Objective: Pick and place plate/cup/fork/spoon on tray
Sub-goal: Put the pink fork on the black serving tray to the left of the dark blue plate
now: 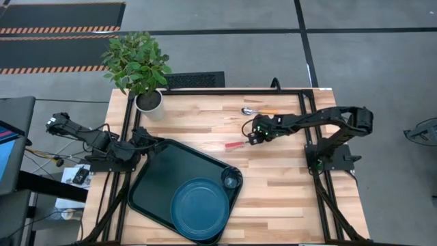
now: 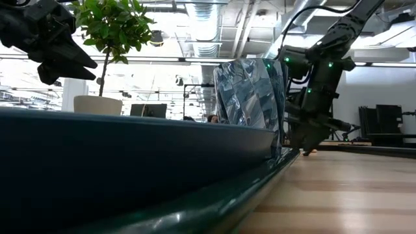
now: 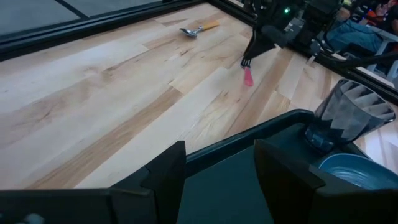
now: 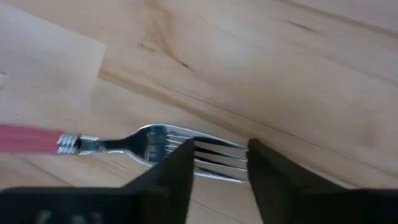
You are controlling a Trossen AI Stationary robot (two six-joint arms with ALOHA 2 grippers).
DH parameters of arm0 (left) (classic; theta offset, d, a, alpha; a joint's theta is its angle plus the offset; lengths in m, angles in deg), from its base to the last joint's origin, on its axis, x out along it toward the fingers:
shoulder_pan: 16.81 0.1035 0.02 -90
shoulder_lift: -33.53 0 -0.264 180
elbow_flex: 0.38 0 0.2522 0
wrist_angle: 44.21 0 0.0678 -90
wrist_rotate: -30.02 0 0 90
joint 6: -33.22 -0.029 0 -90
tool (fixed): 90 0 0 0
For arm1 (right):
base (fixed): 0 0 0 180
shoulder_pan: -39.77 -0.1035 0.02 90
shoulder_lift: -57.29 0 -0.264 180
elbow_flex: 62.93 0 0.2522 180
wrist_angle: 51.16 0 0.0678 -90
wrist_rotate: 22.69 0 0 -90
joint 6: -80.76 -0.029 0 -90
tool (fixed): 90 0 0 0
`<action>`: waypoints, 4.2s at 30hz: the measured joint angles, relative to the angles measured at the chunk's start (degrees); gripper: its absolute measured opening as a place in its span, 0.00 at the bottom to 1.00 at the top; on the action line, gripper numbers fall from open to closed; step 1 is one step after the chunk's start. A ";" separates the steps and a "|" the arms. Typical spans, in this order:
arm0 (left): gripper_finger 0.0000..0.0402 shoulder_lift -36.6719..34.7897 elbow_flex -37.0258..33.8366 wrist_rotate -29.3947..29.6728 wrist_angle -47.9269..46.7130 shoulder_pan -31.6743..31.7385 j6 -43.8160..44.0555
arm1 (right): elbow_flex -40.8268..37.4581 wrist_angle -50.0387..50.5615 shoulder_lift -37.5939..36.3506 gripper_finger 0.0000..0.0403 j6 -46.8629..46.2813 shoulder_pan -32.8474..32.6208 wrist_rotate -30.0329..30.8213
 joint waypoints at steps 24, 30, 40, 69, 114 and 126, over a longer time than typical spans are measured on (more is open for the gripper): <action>0.44 0.00 3.03 -13.46 3.74 6.69 -0.60 | 12.12 -3.27 -10.84 0.00 15.47 -1.82 1.23; 0.44 2.01 10.44 -31.47 5.11 19.43 -3.85 | 26.43 2.76 -5.72 0.00 22.09 -4.54 1.42; 0.44 17.46 22.38 -54.02 -3.67 38.30 -14.34 | 48.31 6.97 11.34 0.00 31.28 -9.69 -1.49; 0.43 33.69 22.40 -68.66 7.71 46.42 -28.18 | 65.35 4.66 28.14 0.01 36.17 -15.12 -7.84; 0.00 19.01 4.52 -67.82 15.03 40.66 -15.94 | 65.26 20.40 15.80 0.31 37.21 -15.77 -9.35; 0.00 -7.30 -14.10 -58.75 19.44 31.75 1.61 | 65.29 23.17 3.81 0.34 35.97 -29.72 2.20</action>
